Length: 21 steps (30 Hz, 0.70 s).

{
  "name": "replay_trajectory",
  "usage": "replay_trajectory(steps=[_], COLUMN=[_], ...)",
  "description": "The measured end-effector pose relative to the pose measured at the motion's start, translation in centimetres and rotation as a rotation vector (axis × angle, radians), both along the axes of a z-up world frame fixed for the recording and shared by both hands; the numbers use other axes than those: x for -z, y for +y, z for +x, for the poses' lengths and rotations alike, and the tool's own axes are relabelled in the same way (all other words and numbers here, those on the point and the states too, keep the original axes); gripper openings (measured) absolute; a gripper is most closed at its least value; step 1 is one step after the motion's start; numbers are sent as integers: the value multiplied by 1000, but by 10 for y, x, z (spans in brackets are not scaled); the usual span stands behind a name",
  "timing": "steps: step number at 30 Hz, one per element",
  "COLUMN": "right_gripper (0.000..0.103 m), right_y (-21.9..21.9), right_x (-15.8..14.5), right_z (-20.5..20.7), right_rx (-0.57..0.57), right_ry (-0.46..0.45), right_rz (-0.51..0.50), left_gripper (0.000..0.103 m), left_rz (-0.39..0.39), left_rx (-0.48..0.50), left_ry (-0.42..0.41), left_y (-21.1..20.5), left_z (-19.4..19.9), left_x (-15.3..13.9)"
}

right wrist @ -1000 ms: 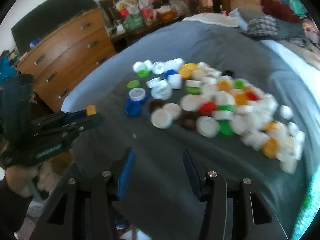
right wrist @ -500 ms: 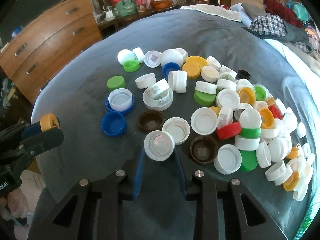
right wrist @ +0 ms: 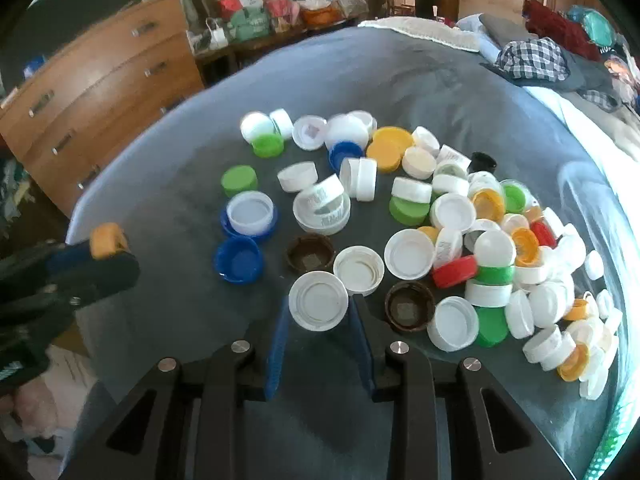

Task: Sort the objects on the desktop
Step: 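Grasp a white cap with the right tool while the left tool holds the orange cap, then carry the orange cap in the left tool while the right tool carries the white cap to the basket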

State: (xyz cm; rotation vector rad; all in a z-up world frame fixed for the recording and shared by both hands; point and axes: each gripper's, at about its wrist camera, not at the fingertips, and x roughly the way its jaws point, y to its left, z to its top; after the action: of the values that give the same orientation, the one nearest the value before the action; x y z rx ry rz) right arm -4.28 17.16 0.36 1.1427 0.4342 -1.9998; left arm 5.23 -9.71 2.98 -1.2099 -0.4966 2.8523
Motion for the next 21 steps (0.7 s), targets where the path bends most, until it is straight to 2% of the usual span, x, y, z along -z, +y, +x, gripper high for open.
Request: replay_trajectory(steps=[11,21], right_gripper=[33,33], right_y=[51,142], right_x=[-54,-117], right_z=[8,-2], right_rx=[34,150], right_ry=[57,135], right_rz=[-83,-176], left_gripper=[26,26], left_rz=[-26,-70], left_rx=[9,71], left_ry=[15,30], left_y=[17,63], left_z=[-7,-19], left_x=[-17,-42])
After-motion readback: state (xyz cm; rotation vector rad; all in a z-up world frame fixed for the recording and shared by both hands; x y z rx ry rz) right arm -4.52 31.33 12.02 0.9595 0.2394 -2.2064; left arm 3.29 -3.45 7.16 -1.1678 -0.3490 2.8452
